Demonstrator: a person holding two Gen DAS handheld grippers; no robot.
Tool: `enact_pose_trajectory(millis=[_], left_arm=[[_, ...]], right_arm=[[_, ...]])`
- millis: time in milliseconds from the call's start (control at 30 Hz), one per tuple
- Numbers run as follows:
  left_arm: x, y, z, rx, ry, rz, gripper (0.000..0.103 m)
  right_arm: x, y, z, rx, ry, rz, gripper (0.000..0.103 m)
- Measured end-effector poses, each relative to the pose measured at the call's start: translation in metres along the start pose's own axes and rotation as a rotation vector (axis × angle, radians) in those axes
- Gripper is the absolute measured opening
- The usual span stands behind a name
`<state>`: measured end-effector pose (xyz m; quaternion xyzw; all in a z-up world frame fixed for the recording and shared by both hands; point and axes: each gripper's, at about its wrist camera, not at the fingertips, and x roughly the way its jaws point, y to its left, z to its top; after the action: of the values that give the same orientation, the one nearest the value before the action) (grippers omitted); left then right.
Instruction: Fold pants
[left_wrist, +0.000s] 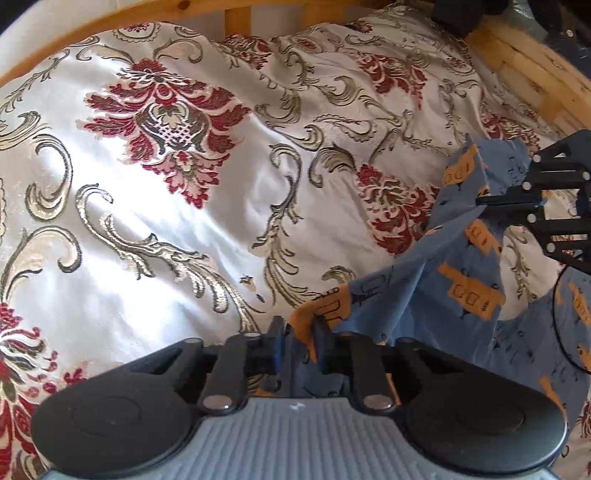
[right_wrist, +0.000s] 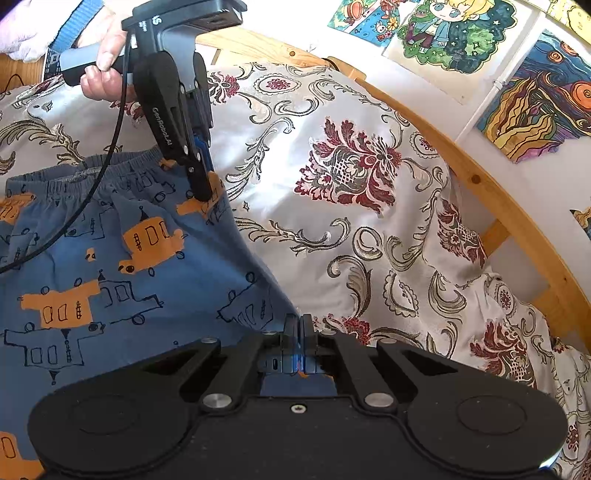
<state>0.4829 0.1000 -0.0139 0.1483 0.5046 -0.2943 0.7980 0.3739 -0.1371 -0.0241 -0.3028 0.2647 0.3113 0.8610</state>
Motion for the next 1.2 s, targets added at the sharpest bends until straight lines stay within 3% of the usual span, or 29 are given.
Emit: enact_pose_trajectory(millis=[133, 300, 500, 733, 1000, 1200], left_arm=[[-0.009, -0.006, -0.006, 0.003, -0.033, 0.023, 0.006], [-0.031, -0.023, -0.015, 0.027, -0.093, 0.062, 0.004], [-0.061, -0.053, -0.034, 0.079, -0.172, 0.122, 0.003], [-0.094, -0.101, -0.079, 0.195, -0.246, 0.167, 0.002], [-0.099, -0.152, -0.147, 0.363, -0.232, 0.213, 0.002], [-0.088, -0.176, -0.188, 0.421, -0.192, 0.222, 0.002]], right_arm=[[-0.007, 0.004, -0.001, 0.010, 0.001, -0.015, 0.000], [-0.030, 0.019, -0.001, 0.016, -0.024, -0.054, 0.000], [-0.065, 0.058, -0.010, -0.024, -0.044, -0.133, 0.000], [-0.102, 0.115, -0.027, -0.038, -0.031, -0.182, 0.000], [-0.135, 0.195, -0.048, -0.121, 0.013, -0.200, 0.000], [-0.132, 0.241, -0.065, -0.095, 0.047, -0.209, 0.000]])
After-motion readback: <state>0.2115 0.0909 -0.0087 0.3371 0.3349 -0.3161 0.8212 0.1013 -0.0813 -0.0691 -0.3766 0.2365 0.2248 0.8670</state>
